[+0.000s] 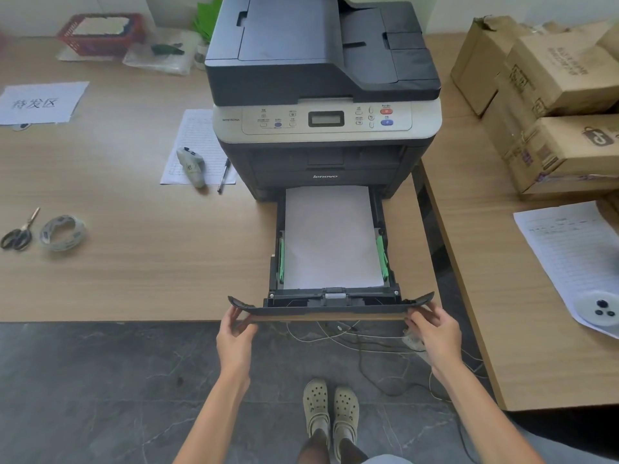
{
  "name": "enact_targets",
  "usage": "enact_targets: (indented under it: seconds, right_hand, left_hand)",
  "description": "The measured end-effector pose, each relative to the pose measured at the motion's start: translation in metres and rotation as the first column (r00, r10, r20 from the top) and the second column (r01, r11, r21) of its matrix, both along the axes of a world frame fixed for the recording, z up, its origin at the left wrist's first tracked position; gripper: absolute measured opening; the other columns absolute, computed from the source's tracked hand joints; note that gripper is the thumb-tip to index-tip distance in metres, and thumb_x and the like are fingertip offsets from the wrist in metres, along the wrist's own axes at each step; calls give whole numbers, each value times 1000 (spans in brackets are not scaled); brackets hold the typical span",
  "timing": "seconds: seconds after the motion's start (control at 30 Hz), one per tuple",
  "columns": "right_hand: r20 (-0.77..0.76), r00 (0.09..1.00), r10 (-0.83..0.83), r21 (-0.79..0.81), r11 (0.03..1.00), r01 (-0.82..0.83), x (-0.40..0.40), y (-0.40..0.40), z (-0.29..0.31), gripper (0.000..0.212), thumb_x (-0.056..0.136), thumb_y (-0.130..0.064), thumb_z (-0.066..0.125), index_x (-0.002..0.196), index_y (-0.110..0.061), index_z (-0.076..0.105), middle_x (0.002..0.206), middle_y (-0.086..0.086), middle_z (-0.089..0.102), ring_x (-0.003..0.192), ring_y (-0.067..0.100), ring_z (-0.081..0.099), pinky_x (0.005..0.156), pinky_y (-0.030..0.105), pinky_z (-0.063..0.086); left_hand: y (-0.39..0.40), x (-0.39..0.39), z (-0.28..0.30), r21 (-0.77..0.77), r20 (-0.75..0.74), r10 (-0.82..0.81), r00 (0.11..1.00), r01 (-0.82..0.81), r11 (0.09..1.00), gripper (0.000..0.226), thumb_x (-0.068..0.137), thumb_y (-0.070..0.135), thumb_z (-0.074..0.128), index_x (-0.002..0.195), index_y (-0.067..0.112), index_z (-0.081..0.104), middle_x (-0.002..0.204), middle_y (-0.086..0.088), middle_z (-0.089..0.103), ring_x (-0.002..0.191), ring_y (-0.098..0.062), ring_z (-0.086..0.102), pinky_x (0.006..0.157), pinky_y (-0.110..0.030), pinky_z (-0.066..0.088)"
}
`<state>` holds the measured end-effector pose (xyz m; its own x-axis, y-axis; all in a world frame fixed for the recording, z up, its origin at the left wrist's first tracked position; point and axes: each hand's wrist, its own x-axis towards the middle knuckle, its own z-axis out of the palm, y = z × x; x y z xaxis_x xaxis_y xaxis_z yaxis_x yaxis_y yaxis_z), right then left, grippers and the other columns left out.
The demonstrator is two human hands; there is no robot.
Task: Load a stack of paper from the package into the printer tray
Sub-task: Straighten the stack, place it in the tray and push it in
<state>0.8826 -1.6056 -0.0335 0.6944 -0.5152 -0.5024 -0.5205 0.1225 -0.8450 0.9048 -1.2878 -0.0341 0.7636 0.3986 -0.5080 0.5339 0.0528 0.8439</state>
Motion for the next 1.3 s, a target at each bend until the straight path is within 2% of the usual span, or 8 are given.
enact_targets:
  seconds: [0.27, 0.37, 0.6, 0.8, 0.97, 1.07, 1.23, 1.3]
  right_hand:
    - [42, 987, -154, 46, 987, 152, 23, 14, 1, 56, 80, -6, 68, 132, -11, 48, 110, 0, 63, 105, 15, 58, 98, 32, 42]
    - [55, 979, -194, 57, 980, 191, 35, 17, 0, 59, 78, -3, 70, 132, -9, 48, 114, 1, 61, 110, 16, 56, 100, 32, 40]
    - [92, 988, -121, 23, 993, 119, 80, 19, 4, 62, 79, -6, 69, 135, -10, 43, 118, -4, 55, 112, 9, 50, 95, 25, 36]
    - [139, 968, -209, 42, 978, 206, 118, 24, 8, 56, 78, -4, 69, 130, -6, 49, 122, 5, 58, 113, 14, 54, 93, 25, 41]
    - [124, 956, -264, 65, 964, 258, 149, 24, 8, 51, 77, -7, 71, 125, -9, 53, 122, 11, 61, 113, 19, 57, 100, 35, 45]
    - [115, 956, -270, 68, 962, 264, 167, 21, 9, 51, 76, -7, 72, 124, -8, 54, 121, 13, 62, 113, 21, 58, 102, 41, 45]
    - [115, 955, -275, 58, 961, 270, 197, 19, 11, 52, 75, -8, 73, 124, -10, 54, 121, 12, 63, 111, 20, 59, 101, 38, 45]
    - [112, 954, -277, 53, 961, 272, 208, 17, 10, 52, 75, -10, 74, 124, -10, 56, 121, 12, 63, 112, 21, 59, 101, 41, 45]
  left_hand:
    - [0, 28, 0, -55, 26, 26, 999, -24, 998, 62, 79, -12, 58, 133, 14, 46, 133, -4, 54, 108, -19, 58, 83, -25, 44]
    - [-4, 40, -1, -70, 29, 28, 999, -26, 997, 66, 77, -10, 61, 134, 18, 44, 131, 2, 54, 108, -18, 58, 87, -29, 43]
    - [-15, 86, -2, -73, 47, 62, 997, -59, 996, 69, 76, 1, 70, 136, 20, 43, 124, 7, 54, 105, -14, 59, 91, -30, 40]
    - [-23, 130, -7, -44, 86, 194, 977, -191, 981, 59, 73, 12, 75, 127, 21, 52, 120, 11, 56, 67, 24, 54, 68, -8, 37]
    - [-26, 161, -9, -18, 94, 211, 973, -210, 978, 57, 72, 14, 76, 124, 21, 54, 120, 10, 58, 66, 19, 56, 70, -10, 38]
    - [-26, 180, -12, -15, 109, 211, 971, -211, 977, 56, 72, 12, 76, 124, 18, 54, 121, 7, 59, 62, 27, 53, 63, -5, 37]
    - [-29, 208, -13, 2, 114, 214, 970, -216, 976, 55, 71, 12, 77, 122, 19, 56, 120, 7, 61, 60, 23, 56, 61, -5, 41]
    - [-30, 219, -13, 14, 113, 224, 968, -227, 974, 54, 70, 14, 78, 120, 19, 58, 119, 7, 63, 62, 19, 57, 59, -2, 41]
